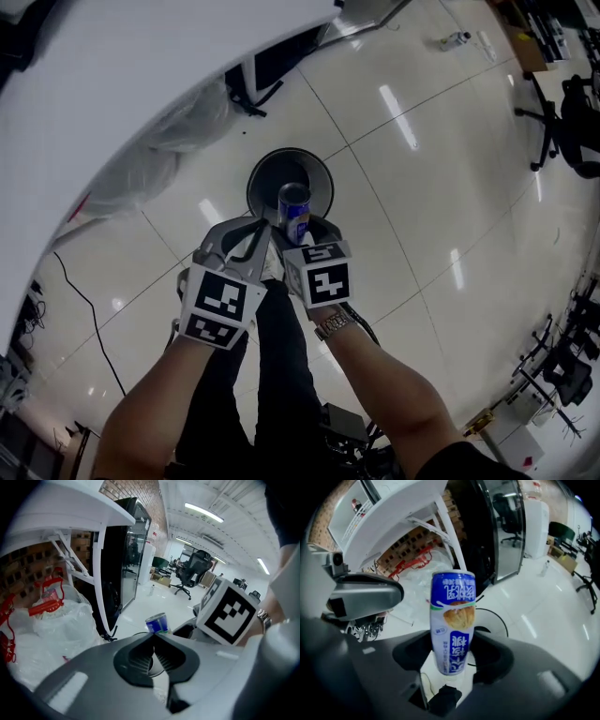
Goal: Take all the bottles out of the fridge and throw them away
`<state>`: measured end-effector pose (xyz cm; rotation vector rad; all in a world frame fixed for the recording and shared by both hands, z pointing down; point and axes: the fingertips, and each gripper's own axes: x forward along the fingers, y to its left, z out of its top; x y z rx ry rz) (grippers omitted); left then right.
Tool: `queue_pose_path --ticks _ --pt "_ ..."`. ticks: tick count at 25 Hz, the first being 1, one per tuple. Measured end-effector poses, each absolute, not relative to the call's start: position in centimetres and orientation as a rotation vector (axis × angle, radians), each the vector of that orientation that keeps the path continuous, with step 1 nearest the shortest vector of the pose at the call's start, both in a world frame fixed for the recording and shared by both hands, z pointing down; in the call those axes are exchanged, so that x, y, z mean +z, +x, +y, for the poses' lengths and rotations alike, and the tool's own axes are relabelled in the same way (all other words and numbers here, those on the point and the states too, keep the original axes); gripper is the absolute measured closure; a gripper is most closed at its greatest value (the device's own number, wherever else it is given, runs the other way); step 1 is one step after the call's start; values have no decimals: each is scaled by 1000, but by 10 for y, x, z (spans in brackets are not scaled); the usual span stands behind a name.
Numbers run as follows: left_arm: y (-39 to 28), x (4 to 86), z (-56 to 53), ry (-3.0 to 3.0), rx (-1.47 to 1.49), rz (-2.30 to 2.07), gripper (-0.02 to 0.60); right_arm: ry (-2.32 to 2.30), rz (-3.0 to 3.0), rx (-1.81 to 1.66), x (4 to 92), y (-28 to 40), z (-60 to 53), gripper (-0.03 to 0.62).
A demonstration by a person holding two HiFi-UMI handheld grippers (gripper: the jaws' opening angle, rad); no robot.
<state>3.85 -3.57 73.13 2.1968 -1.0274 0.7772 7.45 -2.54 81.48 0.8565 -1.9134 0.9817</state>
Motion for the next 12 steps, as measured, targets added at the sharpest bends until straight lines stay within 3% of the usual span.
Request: queue_pose_path --ticks 12 --pt "27 799 -37 2126 849 -993 578 819 -1767 1070 937 75 -36 335"
